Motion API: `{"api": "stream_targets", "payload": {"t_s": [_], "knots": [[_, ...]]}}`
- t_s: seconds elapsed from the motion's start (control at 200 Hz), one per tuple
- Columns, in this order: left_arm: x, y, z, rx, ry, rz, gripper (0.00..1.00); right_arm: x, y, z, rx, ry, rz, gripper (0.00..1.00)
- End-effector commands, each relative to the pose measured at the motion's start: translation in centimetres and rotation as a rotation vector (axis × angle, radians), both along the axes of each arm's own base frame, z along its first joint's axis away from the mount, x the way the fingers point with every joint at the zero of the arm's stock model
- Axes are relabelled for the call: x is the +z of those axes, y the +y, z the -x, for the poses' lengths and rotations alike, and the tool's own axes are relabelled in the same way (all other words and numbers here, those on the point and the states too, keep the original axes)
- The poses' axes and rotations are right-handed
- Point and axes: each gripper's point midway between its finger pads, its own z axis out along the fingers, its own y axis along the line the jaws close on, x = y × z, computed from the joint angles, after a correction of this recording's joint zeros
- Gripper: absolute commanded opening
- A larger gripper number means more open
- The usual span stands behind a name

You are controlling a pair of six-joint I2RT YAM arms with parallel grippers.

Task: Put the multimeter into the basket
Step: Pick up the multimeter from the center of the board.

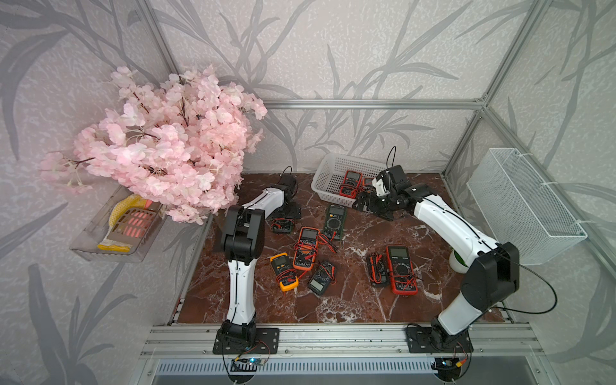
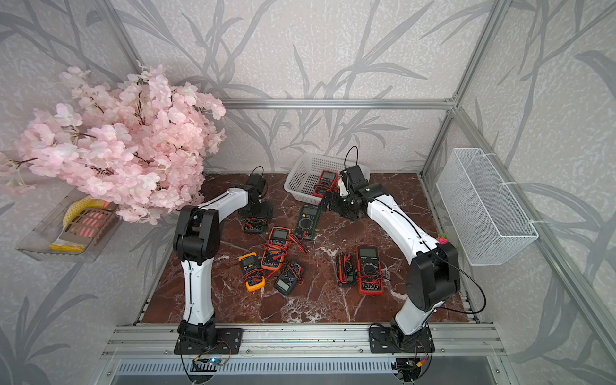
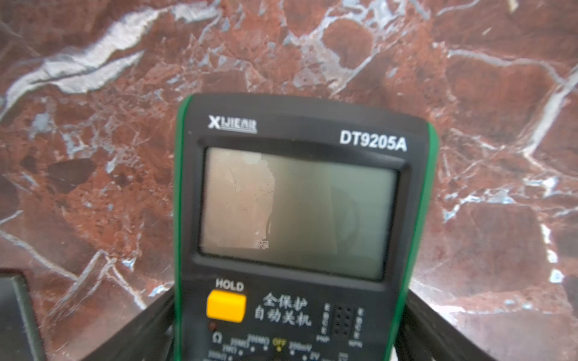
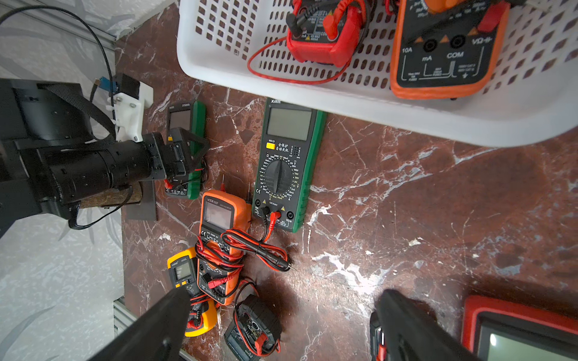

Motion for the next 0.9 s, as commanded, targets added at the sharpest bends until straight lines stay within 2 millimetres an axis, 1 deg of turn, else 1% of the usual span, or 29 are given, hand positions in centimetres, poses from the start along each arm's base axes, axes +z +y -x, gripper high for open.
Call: {"api": "stream_targets", "payload": {"t_s": [0.0, 0.035, 0.075, 0.145, 0.23, 0.295, 0.41, 0.485, 0.66, 0.895], "knots": [[-0.9, -0.3, 0.4, -0.007, 0.048, 0.021, 1.00, 0.2, 0.1, -0.2, 0.010, -0.009, 0.017, 0.99], [-1.0, -0.3, 0.5, -0.008, 0.053, 0.023, 0.99, 0.2, 0.1, -0.1, 0.011, -0.008, 0.019, 0.99], [-1.0, -0.5, 0.5, -0.010, 0.056, 0.031, 0.95, 0.2, 0.1, -0.2, 0.009, -0.009, 0.019, 0.99], [-1.0, -0.7, 0.6, -0.014, 0.061, 0.045, 0.86, 0.2, 0.1, -0.1, 0.012, -0.011, 0.020, 0.99], [-0.5, -1.0, 0.6, -0.018, 0.060, 0.063, 0.73, 0.3, 0.0, -0.1, 0.012, -0.013, 0.020, 0.99], [-0.1, -1.1, 0.6, -0.016, 0.057, 0.070, 0.68, 0.4, 0.1, -0.1, 0.015, -0.018, 0.020, 0.99], [1.3, -1.2, 0.4, -0.022, 0.037, 0.078, 0.59, 0.4, 0.0, -0.1, 0.015, -0.020, 0.021, 0.99], [2.6, -1.4, 0.1, -0.032, 0.016, 0.084, 0.53, 0.6, 0.0, -0.3, 0.015, -0.027, 0.017, 0.99], [6.6, -2.0, -0.9, -0.025, -0.064, 0.122, 0.51, 1.2, 0.0, -0.6, 0.013, -0.046, 0.009, 0.99], [12.5, -4.5, -2.5, -0.056, -0.194, 0.212, 0.51, 2.1, -0.1, -1.2, 0.003, -0.062, -0.014, 0.99]]}}
